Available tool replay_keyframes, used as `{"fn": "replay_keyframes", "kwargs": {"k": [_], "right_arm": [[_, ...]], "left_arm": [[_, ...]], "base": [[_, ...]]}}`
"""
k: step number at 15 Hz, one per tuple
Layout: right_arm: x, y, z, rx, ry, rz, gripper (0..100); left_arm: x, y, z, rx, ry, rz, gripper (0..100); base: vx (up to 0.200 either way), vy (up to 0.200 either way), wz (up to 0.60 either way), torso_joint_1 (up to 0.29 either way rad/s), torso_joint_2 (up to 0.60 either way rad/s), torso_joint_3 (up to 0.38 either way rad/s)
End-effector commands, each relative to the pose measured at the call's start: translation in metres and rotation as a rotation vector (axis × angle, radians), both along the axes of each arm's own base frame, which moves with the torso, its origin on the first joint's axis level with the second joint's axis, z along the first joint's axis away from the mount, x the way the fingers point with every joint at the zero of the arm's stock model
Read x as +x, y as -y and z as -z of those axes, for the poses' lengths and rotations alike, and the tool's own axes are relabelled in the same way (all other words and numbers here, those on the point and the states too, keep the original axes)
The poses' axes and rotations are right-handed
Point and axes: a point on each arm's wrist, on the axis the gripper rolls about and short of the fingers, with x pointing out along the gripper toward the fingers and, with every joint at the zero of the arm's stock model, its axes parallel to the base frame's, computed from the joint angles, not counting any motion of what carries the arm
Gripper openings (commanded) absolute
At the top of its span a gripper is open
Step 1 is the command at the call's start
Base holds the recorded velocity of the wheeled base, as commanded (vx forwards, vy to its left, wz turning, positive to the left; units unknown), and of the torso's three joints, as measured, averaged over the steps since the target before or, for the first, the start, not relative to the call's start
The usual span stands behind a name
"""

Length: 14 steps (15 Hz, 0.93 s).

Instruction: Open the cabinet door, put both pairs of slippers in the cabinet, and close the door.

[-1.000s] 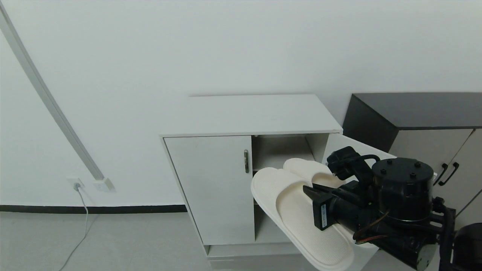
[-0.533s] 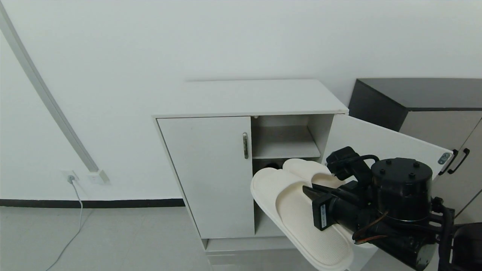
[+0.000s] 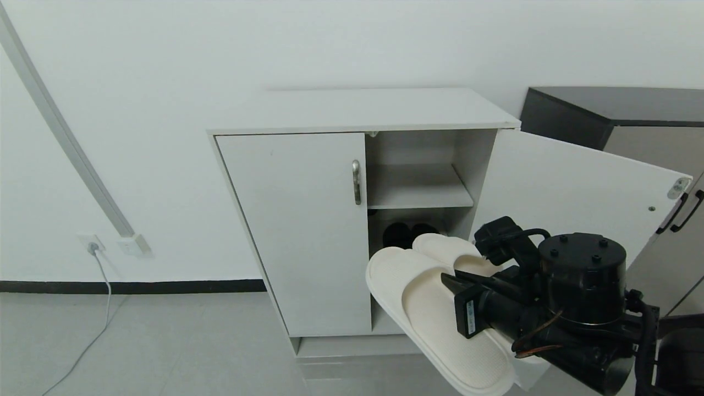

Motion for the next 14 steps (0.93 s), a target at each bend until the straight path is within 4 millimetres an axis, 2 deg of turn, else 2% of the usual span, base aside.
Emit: {"fn": "replay_keyframes", "kwargs": {"k": [1, 10, 14], "right_arm": [[0.0009, -0.0011, 0.0033, -0.009, -0.008, 0.000, 0], [0.0023, -0.0025, 0.0081, -0.008, -0.007, 0.001, 0], [0.0034, -0.0030, 0.0082, -0.003, -0.002, 0.003, 0]], "left_arm": [[0.0000, 0.0000, 0.0000, -0.001, 0.000, 0.000, 0], [0.0000, 0.0000, 0.0000, -0.001, 0.000, 0.000, 0], [0.0000, 0.0000, 0.0000, -0.001, 0.000, 0.000, 0]], "base": [[0.000, 0.000, 0.00, -0.139, 0.47, 0.325], [0.000, 0.000, 0.00, -0.073, 0.45, 0.372], [0.000, 0.000, 0.00, -0.004, 0.16, 0.150]]}}
